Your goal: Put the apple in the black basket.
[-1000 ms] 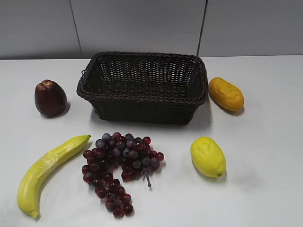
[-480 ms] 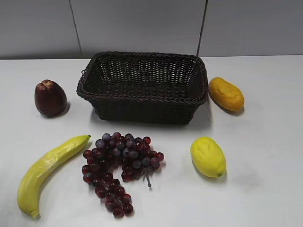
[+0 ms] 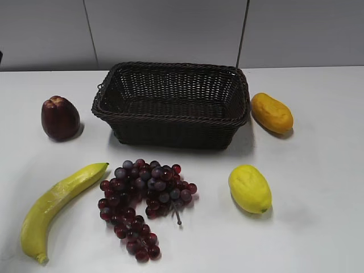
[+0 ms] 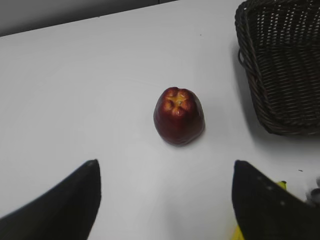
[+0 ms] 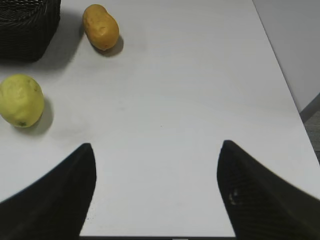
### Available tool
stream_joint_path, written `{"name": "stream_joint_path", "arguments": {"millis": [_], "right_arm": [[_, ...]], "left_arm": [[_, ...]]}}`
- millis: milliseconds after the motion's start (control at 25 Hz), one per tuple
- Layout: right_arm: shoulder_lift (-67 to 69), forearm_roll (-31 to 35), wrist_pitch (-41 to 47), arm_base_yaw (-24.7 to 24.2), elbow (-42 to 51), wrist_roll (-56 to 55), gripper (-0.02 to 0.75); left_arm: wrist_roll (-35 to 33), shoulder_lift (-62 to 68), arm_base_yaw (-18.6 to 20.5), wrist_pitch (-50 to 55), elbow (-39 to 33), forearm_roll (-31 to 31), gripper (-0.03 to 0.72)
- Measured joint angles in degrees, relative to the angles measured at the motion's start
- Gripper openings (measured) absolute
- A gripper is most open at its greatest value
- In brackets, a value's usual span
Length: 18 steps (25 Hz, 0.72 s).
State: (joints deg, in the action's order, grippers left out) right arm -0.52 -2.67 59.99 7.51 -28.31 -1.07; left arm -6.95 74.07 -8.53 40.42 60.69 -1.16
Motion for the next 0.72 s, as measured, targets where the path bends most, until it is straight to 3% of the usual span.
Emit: {"name": "stream_joint_path", "arguments": {"millis": [720], "right_arm": [[0.00,0.00,0.00,0.00,0.00,0.00,0.573]], "left_arm": [[-3.14,30.16,0.00,3.58,20.34,-1.57,0.593]]}}
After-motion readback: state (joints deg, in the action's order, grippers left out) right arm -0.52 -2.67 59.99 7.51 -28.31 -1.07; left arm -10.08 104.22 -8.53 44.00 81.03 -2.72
